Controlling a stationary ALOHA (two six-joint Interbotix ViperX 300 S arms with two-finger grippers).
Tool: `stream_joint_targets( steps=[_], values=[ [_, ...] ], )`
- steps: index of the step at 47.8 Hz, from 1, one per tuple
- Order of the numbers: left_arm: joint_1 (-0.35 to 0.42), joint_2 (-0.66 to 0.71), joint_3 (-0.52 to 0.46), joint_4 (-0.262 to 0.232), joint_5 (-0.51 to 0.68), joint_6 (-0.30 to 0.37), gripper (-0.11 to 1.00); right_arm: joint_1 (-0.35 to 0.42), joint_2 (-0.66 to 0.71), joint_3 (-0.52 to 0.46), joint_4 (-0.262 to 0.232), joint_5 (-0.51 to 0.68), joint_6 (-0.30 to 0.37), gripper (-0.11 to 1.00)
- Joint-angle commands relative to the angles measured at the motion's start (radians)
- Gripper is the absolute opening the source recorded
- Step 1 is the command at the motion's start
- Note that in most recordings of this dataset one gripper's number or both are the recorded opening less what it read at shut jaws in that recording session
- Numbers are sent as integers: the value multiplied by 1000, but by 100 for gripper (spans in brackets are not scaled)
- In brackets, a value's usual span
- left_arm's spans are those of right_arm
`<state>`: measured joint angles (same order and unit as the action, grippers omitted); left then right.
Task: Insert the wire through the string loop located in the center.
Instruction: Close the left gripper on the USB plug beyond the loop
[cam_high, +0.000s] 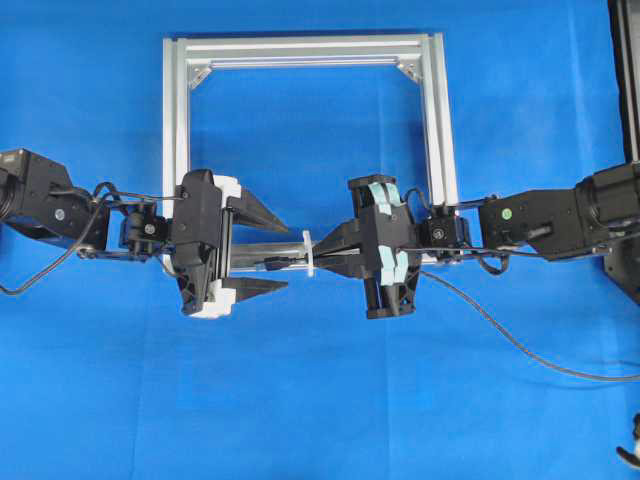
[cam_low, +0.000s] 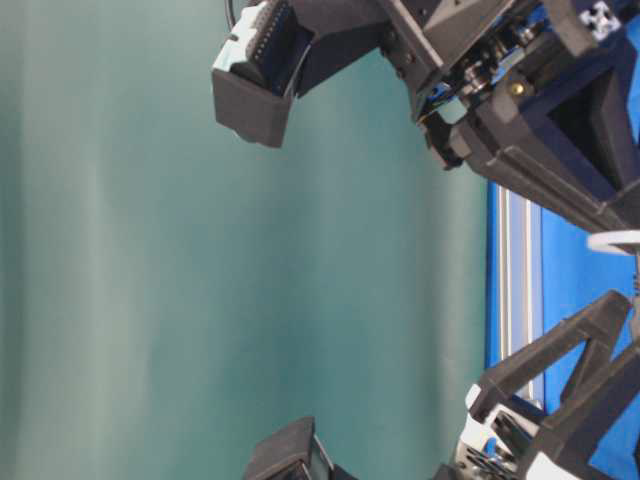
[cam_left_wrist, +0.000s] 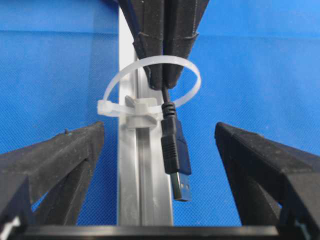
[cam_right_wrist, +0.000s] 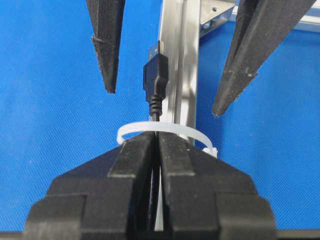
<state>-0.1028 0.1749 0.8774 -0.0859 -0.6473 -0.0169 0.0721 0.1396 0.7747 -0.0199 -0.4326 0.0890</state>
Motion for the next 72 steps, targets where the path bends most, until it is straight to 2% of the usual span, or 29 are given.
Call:
stream_joint_targets(
  steps=[1, 32, 38, 40, 42, 50, 53, 72],
  values=[
    [-3, -14, -14, 5, -5, -2, 88, 2, -14, -9, 3, -9, 0, -2],
    [-5, -14, -14, 3, -3, -2, 85, 2, -14, -9, 3, -9, 0, -2],
    [-5, -14, -15, 3, 11, -2, 81, 2, -14, -9, 3, -11, 0, -2],
    [-5, -14, -15, 3, 23, -3, 77, 2, -14, -9, 3, -11, 0, -2],
    [-8, -14, -17, 3, 29, -2, 67, 2, -14, -9, 3, -9, 0, -2],
    [-11, -14, -17, 3, 28, 0, 19, 2, -14, -9, 3, -9, 0, -2],
    [-11, -15, -18, 3, 25, 0, 8, 2, -14, -11, 3, -9, 0, -2],
    [-12, -14, -15, 3, 29, 2, 8, 2, -14, -11, 0, -9, -2, -2]
  ],
)
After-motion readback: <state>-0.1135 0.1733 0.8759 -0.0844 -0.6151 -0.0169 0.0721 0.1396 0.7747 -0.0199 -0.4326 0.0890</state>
